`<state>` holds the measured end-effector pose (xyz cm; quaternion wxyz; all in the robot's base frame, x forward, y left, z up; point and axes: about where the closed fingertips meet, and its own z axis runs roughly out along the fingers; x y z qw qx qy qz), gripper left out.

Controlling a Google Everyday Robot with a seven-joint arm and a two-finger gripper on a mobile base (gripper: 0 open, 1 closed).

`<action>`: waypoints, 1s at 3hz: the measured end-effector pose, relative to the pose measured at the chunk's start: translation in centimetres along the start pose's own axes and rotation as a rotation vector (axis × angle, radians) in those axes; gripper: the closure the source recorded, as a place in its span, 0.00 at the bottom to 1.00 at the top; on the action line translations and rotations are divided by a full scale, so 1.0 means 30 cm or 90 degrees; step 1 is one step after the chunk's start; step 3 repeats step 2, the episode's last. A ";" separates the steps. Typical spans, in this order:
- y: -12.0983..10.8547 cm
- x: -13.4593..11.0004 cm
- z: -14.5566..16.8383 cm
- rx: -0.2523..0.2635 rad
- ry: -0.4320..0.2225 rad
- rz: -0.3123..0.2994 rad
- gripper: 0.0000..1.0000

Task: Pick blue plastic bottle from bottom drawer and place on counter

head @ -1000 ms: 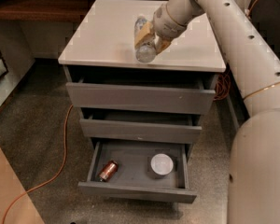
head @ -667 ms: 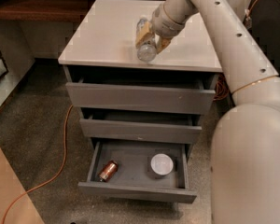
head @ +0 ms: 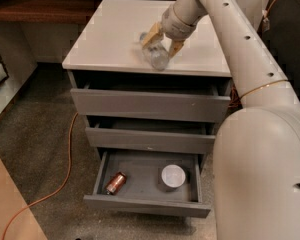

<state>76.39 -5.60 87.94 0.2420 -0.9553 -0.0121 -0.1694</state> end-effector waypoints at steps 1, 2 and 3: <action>-0.003 0.003 0.009 0.001 0.001 -0.001 0.00; -0.003 0.003 0.009 0.002 0.001 -0.001 0.00; -0.003 0.003 0.009 0.002 0.001 -0.001 0.00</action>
Offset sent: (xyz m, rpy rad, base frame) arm 0.0015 0.0021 -0.0015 0.0021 -0.0020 0.0007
